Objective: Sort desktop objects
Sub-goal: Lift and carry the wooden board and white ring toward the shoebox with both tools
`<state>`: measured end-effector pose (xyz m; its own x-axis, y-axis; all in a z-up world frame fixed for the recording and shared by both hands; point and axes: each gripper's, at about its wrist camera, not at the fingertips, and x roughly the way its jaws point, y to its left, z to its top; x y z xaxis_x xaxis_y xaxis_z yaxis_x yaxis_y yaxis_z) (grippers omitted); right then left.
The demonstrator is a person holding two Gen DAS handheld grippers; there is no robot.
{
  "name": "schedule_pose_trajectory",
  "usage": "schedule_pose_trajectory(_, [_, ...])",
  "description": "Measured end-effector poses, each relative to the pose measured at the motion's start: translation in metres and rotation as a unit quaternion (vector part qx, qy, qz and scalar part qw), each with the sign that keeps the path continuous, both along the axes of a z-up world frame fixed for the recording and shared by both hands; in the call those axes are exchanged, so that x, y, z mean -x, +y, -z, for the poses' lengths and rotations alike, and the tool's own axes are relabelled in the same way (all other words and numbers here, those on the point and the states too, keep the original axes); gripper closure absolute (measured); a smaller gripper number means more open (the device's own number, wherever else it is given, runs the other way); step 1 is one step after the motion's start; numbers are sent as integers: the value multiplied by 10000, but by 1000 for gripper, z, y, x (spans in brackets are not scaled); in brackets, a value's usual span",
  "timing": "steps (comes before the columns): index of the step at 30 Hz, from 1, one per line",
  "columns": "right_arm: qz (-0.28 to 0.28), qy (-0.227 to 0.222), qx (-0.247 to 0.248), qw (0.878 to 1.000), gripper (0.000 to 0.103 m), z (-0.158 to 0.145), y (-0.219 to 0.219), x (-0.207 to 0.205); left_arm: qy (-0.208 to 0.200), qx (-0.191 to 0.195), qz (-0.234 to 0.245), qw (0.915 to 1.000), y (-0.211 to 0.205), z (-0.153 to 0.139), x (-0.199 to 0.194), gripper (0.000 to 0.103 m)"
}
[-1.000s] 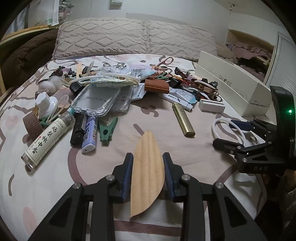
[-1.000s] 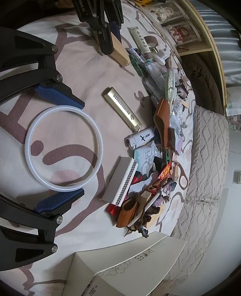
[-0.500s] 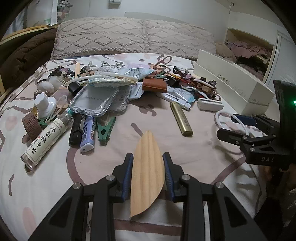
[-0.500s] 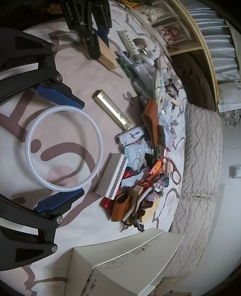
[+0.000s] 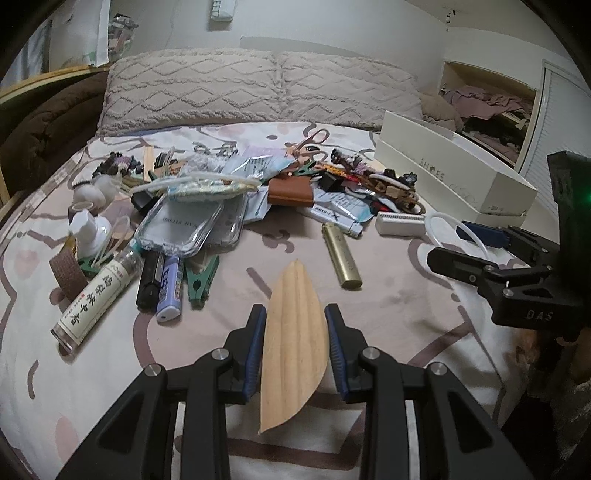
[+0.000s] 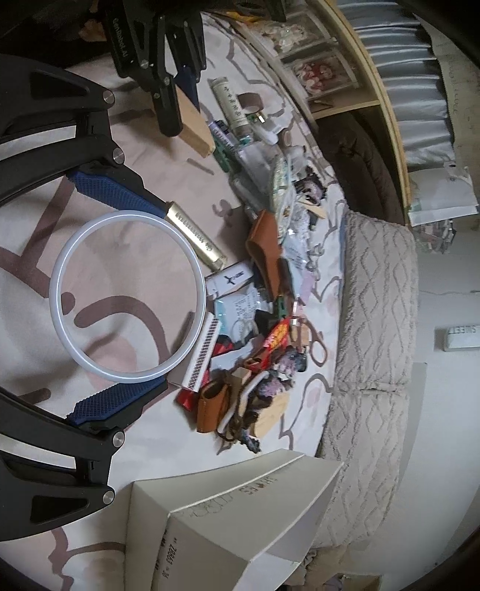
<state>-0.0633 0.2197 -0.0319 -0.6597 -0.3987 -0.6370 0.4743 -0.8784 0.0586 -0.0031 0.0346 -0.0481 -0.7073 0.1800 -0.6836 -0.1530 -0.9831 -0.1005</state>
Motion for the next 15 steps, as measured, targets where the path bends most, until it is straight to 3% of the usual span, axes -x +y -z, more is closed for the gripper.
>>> schedule_pose_trajectory(15, [197, 429, 347, 9983, 18, -31, 17, -12, 506, -60, 192, 9985, 35, -44, -5, 71])
